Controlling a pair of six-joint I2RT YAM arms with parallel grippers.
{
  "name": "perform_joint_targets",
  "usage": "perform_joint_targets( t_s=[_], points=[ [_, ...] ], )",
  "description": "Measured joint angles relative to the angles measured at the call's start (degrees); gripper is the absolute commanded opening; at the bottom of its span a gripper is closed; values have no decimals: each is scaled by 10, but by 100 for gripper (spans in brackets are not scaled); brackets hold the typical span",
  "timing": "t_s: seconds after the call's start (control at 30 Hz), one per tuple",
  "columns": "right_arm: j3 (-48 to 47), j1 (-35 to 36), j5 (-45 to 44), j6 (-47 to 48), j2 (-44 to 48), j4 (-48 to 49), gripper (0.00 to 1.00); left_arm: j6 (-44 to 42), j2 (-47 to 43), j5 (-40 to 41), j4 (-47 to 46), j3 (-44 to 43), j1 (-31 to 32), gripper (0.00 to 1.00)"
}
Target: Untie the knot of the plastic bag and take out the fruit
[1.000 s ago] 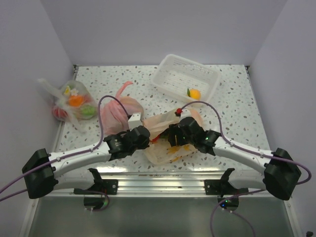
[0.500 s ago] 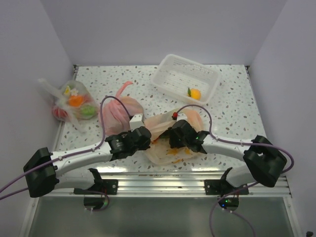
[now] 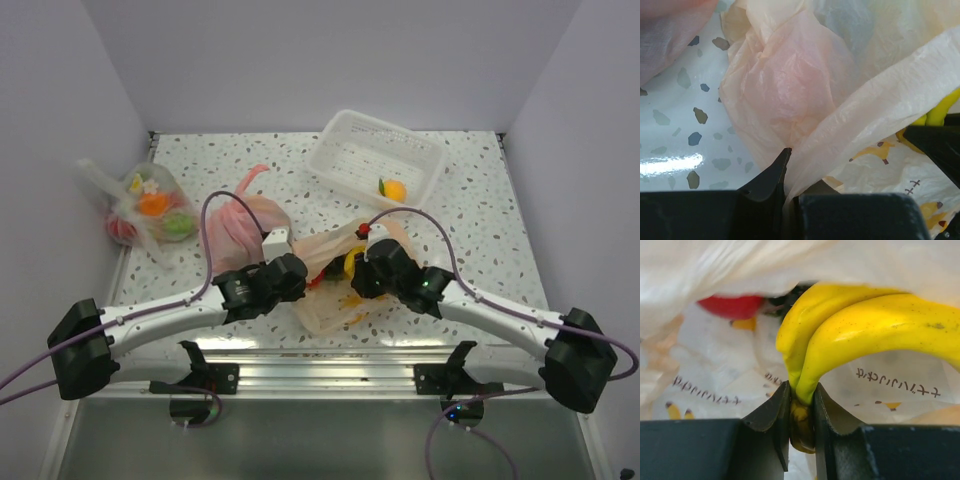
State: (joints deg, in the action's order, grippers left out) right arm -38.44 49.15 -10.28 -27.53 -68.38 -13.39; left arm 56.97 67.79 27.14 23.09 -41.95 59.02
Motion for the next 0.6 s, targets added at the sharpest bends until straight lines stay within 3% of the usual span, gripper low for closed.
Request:
perform_joint_targets(
  t_s=[0.43,0.6],
  points=[
    [-36,0,274,116,93,-110,0,-23,-1,45,41,-96,0,9],
    [-93,0,372,141,103,-128,0,-26,4,47,49,-98,0,9]
  ],
)
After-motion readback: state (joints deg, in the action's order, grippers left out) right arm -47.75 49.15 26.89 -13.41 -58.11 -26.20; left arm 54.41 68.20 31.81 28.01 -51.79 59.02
